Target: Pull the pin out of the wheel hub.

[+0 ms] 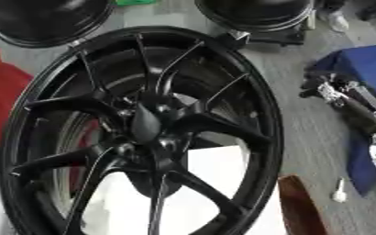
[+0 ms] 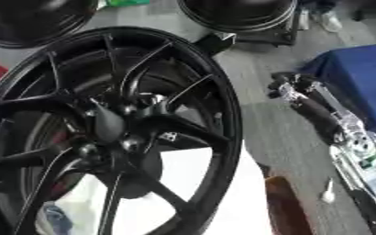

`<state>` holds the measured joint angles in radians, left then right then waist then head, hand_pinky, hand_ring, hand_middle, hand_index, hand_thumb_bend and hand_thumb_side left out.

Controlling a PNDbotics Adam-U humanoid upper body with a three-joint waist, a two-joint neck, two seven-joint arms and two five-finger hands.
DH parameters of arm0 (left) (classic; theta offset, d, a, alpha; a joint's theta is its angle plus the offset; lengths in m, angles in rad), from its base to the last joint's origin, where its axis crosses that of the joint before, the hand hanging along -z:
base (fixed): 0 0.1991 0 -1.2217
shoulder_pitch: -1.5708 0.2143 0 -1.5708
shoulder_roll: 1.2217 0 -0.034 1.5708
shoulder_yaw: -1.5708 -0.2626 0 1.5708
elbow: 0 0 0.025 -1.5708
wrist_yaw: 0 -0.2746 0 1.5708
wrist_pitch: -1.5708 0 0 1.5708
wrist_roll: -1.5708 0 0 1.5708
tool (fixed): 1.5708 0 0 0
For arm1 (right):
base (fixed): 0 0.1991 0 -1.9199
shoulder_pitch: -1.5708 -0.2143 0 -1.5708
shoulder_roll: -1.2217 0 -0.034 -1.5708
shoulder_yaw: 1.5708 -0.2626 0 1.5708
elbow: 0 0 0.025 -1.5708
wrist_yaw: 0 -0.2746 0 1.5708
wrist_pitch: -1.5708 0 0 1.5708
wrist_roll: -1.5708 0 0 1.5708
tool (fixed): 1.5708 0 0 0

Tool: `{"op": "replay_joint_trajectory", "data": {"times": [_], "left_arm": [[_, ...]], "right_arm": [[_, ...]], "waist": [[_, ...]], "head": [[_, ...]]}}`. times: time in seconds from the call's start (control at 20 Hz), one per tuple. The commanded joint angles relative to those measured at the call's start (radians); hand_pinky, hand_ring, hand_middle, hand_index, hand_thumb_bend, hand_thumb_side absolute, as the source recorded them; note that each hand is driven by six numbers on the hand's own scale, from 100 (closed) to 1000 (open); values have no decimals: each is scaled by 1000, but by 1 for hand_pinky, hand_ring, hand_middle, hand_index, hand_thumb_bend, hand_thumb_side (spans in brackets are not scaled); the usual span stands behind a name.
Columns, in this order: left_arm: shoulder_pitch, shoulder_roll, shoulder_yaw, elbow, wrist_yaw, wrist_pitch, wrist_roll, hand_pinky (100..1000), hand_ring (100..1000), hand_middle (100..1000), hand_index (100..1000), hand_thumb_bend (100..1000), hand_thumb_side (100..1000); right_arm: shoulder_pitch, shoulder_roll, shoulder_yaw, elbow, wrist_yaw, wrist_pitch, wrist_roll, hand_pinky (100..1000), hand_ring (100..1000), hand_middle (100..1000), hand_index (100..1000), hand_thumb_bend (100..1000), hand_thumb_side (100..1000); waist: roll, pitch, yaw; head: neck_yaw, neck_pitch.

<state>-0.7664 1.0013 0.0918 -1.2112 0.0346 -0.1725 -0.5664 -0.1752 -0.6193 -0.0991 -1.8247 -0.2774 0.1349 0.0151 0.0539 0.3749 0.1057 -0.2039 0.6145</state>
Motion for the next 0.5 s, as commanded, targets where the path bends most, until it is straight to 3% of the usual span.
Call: {"op": "replay_joint_trajectory", "data": {"times": [0.05,0.15,0.3,0.35,0.5], "left_arm": [[52,31,107,15,-5,-22,59,706,512,367,505,346,100],[113,20,155,1,-13,-27,96,729,573,463,604,421,152],[196,7,193,-32,2,-38,151,774,718,671,786,630,489],[213,4,199,-39,12,-42,169,778,734,695,807,652,554],[251,-21,222,-50,54,-35,221,779,741,707,812,603,618]], "right_arm": [[-11,-18,-13,-23,-13,-1,-5,972,731,680,793,100,582],[-16,-18,-12,-24,-15,-1,-4,972,731,680,793,100,580],[-20,-17,-12,-27,-17,-2,-4,972,731,680,793,100,578],[-21,-17,-13,-27,-18,-2,-5,972,731,680,793,100,578],[-20,-18,-17,-28,-20,-3,-8,972,731,680,793,100,576]], "waist": [[-1,-28,-1],[-3,-27,-6],[-5,-27,-13],[-6,-27,-14],[-7,-28,-13]], "head": [[9,-5],[13,-4],[21,0],[22,1],[23,4]]}}
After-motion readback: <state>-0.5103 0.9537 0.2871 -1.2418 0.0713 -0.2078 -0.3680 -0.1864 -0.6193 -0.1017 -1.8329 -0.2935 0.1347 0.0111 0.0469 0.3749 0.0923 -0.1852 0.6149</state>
